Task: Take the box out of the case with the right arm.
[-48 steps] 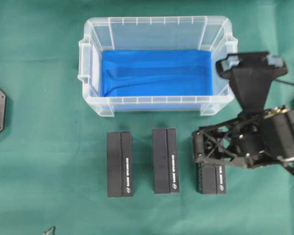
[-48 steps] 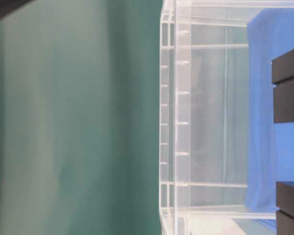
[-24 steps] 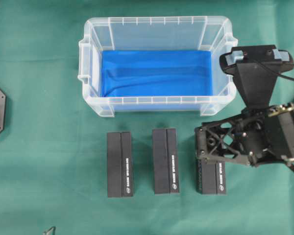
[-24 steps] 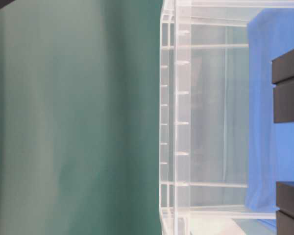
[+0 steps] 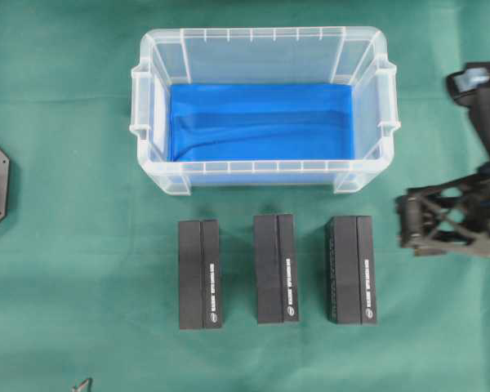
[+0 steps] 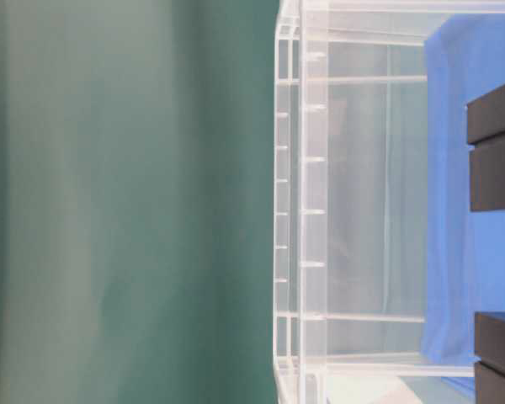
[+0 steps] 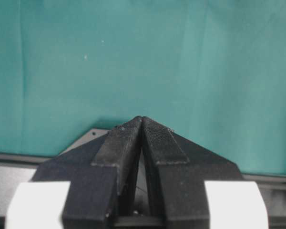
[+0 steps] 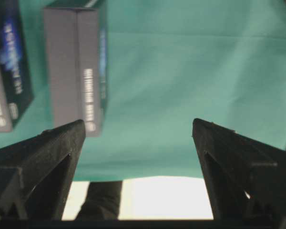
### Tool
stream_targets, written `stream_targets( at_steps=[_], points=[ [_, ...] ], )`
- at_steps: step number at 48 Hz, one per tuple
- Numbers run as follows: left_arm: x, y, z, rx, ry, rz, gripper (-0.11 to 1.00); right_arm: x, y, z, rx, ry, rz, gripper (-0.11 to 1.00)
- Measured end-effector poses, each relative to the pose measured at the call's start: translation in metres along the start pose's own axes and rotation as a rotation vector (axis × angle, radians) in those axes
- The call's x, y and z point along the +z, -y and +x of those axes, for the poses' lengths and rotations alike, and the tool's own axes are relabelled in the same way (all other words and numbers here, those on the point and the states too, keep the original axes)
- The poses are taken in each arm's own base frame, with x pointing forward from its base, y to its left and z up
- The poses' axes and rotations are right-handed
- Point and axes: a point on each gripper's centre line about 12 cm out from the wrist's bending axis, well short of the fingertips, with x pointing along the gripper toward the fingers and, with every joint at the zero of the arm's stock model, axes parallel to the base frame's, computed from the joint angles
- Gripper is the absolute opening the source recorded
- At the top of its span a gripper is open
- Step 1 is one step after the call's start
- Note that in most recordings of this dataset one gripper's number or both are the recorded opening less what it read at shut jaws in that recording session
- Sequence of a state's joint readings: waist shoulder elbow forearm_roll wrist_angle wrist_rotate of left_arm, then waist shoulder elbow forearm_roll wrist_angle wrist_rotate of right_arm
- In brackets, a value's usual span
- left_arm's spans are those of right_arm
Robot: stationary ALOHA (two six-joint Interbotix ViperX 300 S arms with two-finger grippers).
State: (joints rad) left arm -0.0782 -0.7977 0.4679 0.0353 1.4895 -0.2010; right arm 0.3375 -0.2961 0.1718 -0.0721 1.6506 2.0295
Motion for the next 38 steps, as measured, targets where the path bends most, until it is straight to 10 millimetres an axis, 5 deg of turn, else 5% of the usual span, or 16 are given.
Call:
stream_targets(
  at_steps=[16, 38],
  points=[
    [-0.001, 0.000, -0.002, -0.001, 0.003, 0.001, 0.00, 0.011, 0.049, 0.003, 0.008, -0.009, 0.013, 0.87],
    [-0.001, 0.000, -0.002, 0.000, 0.002, 0.001, 0.00, 0.014, 0.051, 0.005, 0.007, -0.003, 0.004, 0.85]
  ],
)
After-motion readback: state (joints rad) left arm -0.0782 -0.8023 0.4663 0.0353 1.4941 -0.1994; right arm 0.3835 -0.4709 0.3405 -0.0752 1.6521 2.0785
